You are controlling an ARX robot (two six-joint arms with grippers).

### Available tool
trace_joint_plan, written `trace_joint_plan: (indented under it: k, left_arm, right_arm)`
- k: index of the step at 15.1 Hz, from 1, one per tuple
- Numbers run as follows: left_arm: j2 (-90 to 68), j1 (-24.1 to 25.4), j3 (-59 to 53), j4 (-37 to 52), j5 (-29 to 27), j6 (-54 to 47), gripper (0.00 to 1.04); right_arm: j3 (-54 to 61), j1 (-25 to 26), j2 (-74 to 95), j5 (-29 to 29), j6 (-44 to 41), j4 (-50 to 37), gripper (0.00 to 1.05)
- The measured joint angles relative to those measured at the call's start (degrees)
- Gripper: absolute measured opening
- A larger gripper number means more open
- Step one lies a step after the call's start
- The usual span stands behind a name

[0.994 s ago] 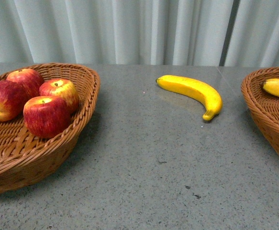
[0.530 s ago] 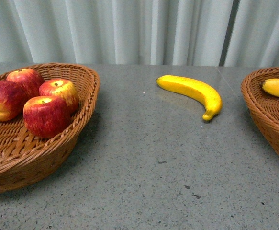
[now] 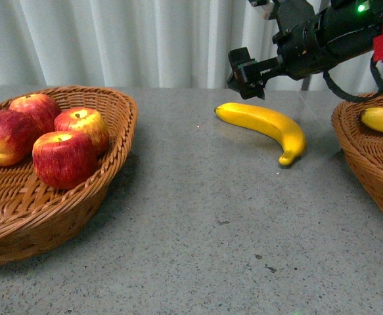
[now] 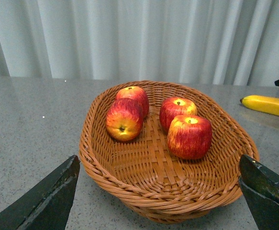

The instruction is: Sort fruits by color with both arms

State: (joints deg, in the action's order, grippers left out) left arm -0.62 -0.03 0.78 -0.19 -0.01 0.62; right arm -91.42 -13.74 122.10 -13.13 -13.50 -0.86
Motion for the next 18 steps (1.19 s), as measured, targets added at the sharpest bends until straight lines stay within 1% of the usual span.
trace_joint_plan:
  k: [2,7,9,11,12,13,14,16,18]
  left_arm:
    - [0.0,0.0,0.0,0.0,-0.02,0.0,0.98]
    - [0.0,0.0,0.0,0.0,0.0,0.0,0.98]
    - [0.0,0.0,0.0,0.0,0.0,0.0,0.98]
    - [0.02,0.0,0.0,0.0,-0.02,0.0,0.98]
    - [0.0,0.0,0.0,0.0,0.0,0.0,0.98]
    - [0.02,0.0,0.0,0.0,0.0,0.0,0.98]
    - [0.0,0.0,0.0,0.0,0.0,0.0,0.98]
    - [0.0,0.0,0.0,-0.02,0.02,0.0,0.98]
    - [0.0,0.0,0.0,0.0,0.0,0.0,0.98]
  right_arm:
    - [-4.31,-0.07,3.87,2.6,-0.35,1.14,0.98]
    - [-12.31,0.31,8.76,6.54,-2.03,14.29,0.98]
    - [-12.7,0.28,9.97,8.02,-3.15,17.35,0.98]
    - [-13.64,0.15,10.97,9.44,-4.37,22.27,0.98]
    - [-14.51,-0.15,11.02,10.4,-5.33,23.1,0.84]
    - [-14.6,-0.13,11.06,11.17,-6.03,21.66,0.53]
    - [-14.01,0.0,10.97,10.12,-5.38,18.05,0.33]
    - [-10.78,0.68,8.17,7.15,-3.04,14.16,0.32]
    - [-7.58,1.57,4.22,5.35,-0.9,10.88,0.32]
